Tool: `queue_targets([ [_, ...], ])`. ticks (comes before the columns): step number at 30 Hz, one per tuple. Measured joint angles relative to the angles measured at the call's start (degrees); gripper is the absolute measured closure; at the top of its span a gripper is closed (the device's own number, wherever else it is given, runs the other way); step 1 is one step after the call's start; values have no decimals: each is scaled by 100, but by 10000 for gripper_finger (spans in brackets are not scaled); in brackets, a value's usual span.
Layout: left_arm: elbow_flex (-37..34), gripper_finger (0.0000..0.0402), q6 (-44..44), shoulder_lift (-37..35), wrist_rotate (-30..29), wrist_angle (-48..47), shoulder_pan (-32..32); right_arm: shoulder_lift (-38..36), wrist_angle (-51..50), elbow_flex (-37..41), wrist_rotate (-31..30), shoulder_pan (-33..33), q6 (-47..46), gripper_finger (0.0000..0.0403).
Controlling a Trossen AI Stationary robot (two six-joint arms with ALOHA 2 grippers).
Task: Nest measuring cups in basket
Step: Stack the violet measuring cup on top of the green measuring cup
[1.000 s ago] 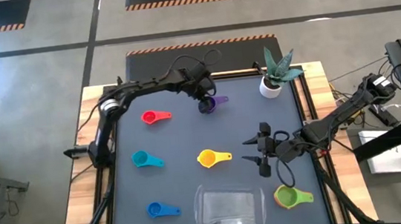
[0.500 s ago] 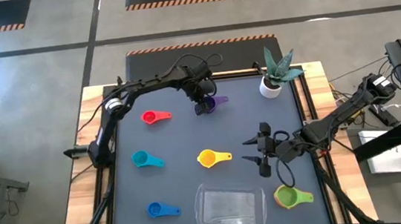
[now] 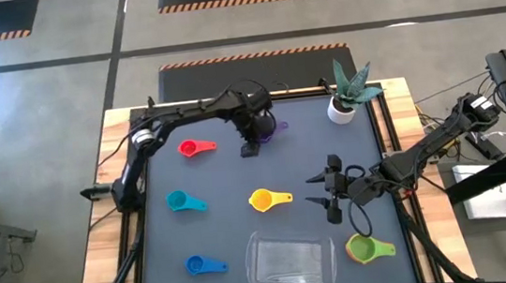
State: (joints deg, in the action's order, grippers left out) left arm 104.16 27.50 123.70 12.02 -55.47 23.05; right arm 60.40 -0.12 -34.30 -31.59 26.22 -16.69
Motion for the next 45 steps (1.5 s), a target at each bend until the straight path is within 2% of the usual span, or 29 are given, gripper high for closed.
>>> queue_targets([
  [5,-79,191,254,0,-822,131,-404,0,0,0,0,0,-24,172],
  [9,-257,191,309,-1,-924,388,-497,0,0,0,0,0,-31,172],
  [14,-576,191,302,-2,-1344,785,-449,0,-1,0,1,0,-52,172],
  [28,-634,191,396,-159,-1302,666,-604,0,-2,2,-13,0,-1,172],
  [34,-634,191,500,-299,-1686,936,-591,0,-2,2,-13,0,-23,172],
  [39,-638,191,743,-260,-1706,1312,-536,0,-2,7,-13,0,-19,172],
  [45,-643,191,792,-57,-1708,1306,-341,0,-1,7,-13,0,-24,172],
])
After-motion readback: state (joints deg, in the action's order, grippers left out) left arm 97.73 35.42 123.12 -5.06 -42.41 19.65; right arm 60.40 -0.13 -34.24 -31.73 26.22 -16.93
